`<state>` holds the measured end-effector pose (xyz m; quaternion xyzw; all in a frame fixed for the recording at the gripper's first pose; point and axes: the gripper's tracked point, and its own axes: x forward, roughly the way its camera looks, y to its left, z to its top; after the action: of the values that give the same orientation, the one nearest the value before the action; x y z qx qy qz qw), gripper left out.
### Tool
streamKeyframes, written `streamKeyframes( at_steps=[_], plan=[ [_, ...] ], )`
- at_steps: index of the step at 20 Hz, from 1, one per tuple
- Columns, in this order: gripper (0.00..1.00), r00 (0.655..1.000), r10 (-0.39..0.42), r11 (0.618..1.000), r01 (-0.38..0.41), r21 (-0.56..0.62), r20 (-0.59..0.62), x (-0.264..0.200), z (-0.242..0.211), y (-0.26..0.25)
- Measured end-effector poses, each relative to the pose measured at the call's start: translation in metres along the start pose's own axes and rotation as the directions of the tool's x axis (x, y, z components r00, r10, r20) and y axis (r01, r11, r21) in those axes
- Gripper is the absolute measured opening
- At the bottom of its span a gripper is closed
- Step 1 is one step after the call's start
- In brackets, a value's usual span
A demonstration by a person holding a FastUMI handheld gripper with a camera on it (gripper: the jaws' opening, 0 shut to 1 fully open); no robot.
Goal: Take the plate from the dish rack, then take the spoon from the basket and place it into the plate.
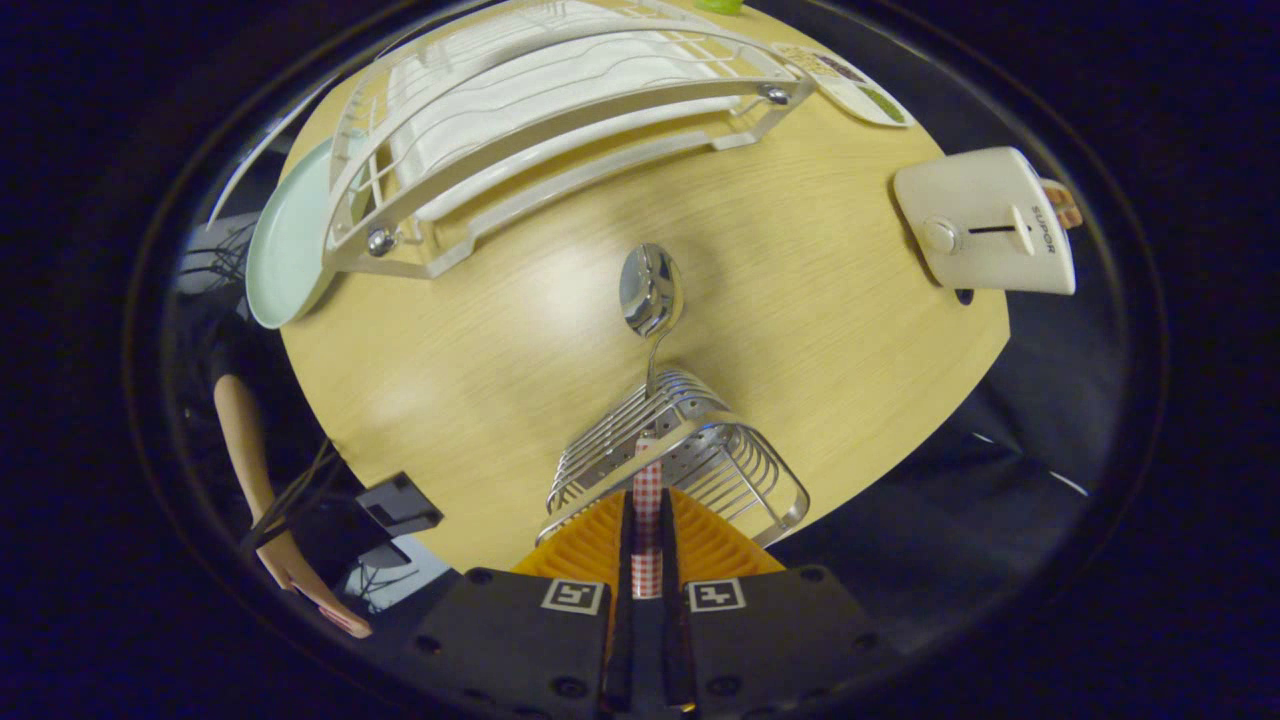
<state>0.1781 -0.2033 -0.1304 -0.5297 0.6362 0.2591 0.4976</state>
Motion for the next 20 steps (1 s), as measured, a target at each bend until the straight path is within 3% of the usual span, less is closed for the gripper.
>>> streamKeyframes(
  at_steps=[4, 8, 10, 14, 20],
  plan=[
    [0.17, 0.983, -0.12, 0.989, 0.106, -0.101, -0.14, -0.019, -0.005, -0.012],
    [0.17, 0.97, -0.133, 0.985, 0.107, -0.134, -0.205, -0.028, -0.013, -0.011],
    [0.17, 0.973, -0.101, 0.989, 0.076, -0.128, -0.205, -0.028, -0.014, -0.012],
    [0.17, 0.979, 0.105, 0.987, -0.124, -0.102, -0.174, -0.018, -0.016, 0.0],
    [0.17, 0.974, 0.143, 0.974, -0.17, -0.147, -0.178, -0.015, -0.019, -0.004]
  ],
)
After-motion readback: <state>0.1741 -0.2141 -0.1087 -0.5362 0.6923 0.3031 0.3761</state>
